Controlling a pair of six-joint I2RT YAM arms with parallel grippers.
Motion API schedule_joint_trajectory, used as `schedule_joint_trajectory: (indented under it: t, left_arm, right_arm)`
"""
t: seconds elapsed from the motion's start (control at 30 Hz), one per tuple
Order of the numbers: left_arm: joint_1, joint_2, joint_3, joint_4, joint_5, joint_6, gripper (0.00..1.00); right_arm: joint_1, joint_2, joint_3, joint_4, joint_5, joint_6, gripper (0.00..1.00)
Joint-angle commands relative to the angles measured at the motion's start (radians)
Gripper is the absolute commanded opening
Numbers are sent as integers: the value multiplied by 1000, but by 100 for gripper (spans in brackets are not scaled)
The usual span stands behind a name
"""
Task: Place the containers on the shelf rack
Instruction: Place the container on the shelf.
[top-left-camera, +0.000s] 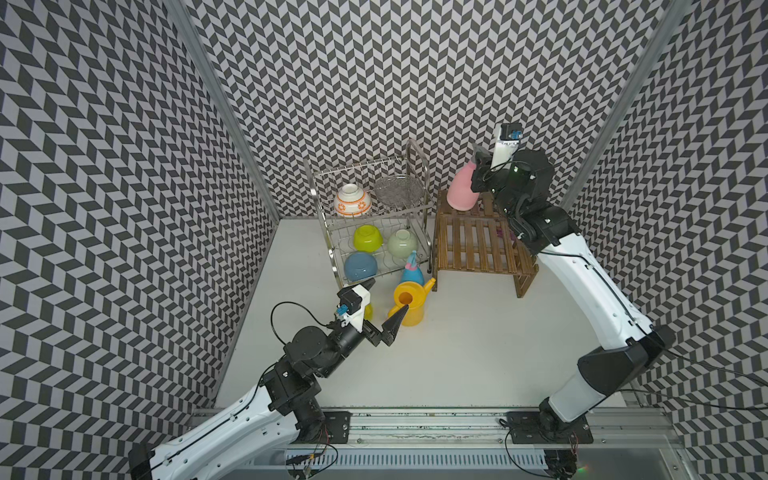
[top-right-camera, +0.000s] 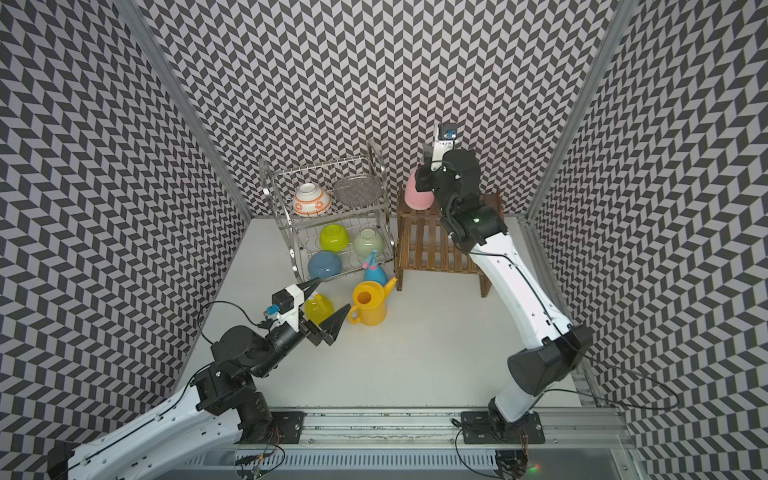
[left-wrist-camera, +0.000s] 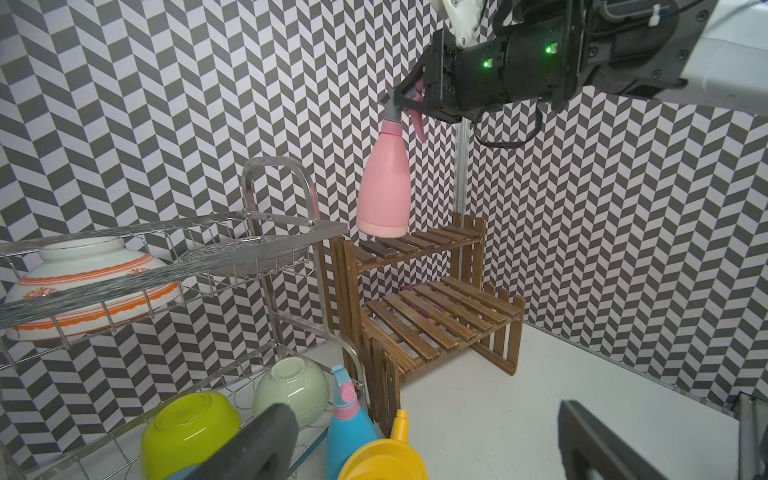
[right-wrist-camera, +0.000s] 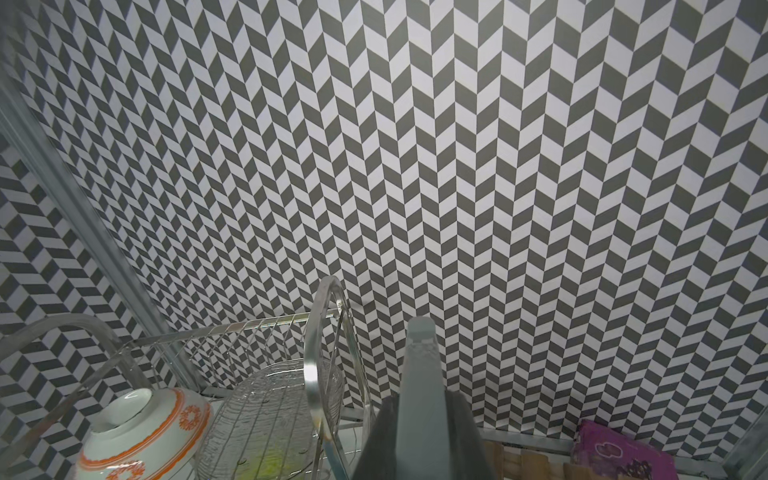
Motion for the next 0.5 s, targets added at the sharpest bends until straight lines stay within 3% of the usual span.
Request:
schedule_joint_trajectory:
  t: [0.0, 0.47]
  left_arm:
    - [5, -9, -12, -16, -12, 17, 100]
    - [6, -21, -24, -18, -20, 31, 100]
  right_arm:
    - [7, 73, 134, -29, 30, -40, 8]
    - [5, 214, 286, -101, 38, -42, 14]
